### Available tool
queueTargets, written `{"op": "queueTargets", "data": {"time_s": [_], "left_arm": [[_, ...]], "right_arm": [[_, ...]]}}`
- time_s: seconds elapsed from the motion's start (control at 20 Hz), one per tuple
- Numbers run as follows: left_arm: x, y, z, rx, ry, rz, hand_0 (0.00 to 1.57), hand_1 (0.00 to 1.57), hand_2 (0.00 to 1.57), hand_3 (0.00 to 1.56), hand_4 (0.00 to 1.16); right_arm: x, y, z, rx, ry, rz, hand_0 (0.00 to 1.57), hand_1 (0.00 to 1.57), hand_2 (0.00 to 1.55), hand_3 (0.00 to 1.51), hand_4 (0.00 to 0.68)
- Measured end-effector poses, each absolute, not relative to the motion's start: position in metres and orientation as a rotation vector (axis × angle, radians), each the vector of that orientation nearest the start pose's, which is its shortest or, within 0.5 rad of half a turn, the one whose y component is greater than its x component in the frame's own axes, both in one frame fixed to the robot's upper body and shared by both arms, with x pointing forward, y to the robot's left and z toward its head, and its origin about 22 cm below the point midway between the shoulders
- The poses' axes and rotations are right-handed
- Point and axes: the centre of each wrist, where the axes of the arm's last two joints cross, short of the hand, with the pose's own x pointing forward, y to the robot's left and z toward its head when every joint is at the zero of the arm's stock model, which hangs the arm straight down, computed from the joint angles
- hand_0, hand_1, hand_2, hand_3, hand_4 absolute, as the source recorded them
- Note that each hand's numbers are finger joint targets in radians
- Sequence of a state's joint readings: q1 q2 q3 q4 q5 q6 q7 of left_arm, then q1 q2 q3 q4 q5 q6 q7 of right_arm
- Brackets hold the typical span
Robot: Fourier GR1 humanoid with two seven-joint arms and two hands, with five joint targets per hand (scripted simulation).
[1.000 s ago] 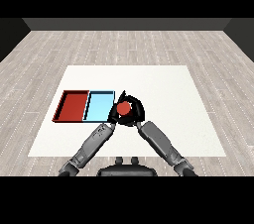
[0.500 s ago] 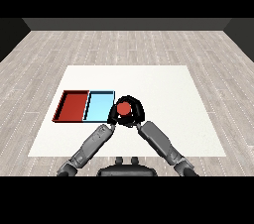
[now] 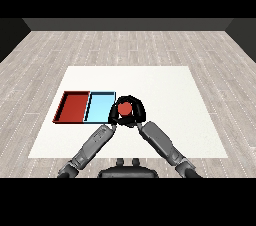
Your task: Pick the red can and put it in the red box
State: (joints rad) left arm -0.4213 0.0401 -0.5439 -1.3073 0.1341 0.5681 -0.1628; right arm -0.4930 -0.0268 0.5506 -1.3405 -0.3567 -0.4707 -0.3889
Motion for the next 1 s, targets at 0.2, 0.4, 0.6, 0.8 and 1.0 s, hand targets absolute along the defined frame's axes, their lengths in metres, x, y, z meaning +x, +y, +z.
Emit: {"op": "queueTargets", "data": {"time_s": [0.2, 0.4, 0.6, 0.8, 1.0], "left_arm": [[0.283, 0.071, 0.024, -0.045, -1.833, -0.143, 1.57, 1.57, 1.54, 1.45, 0.96], [0.284, 0.071, 0.025, -0.063, -1.837, -0.129, 1.57, 1.57, 1.57, 1.49, 1.14], [0.286, 0.07, 0.028, -0.072, -1.844, -0.129, 1.57, 1.57, 1.57, 1.49, 1.14], [0.286, 0.064, 0.034, -0.067, -1.847, -0.124, 1.57, 1.57, 1.57, 1.49, 1.15], [0.279, 0.065, 0.032, -0.066, -1.846, -0.122, 1.57, 1.57, 1.57, 1.48, 1.15]], "right_arm": [[0.289, -0.063, 0.052, 0.35, -2.004, 0.056, 1.47, 1.47, 1.45, 1.4, 0.532], [0.288, -0.062, 0.054, 0.4, -1.989, 0.049, 0.0, 0.0, 0.0, 0.0, 0.0], [0.289, -0.064, 0.06, 0.419, -2.0, 0.07, 0.0, 0.0, 0.0, 0.0, 0.0], [0.289, -0.071, 0.065, 0.423, -2.016, 0.075, 0.0, 0.0, 0.0, 0.0, 0.0], [0.287, -0.068, 0.067, 0.405, -2.031, 0.097, 0.0, 0.0, 0.0, 0.0, 0.0]]}}
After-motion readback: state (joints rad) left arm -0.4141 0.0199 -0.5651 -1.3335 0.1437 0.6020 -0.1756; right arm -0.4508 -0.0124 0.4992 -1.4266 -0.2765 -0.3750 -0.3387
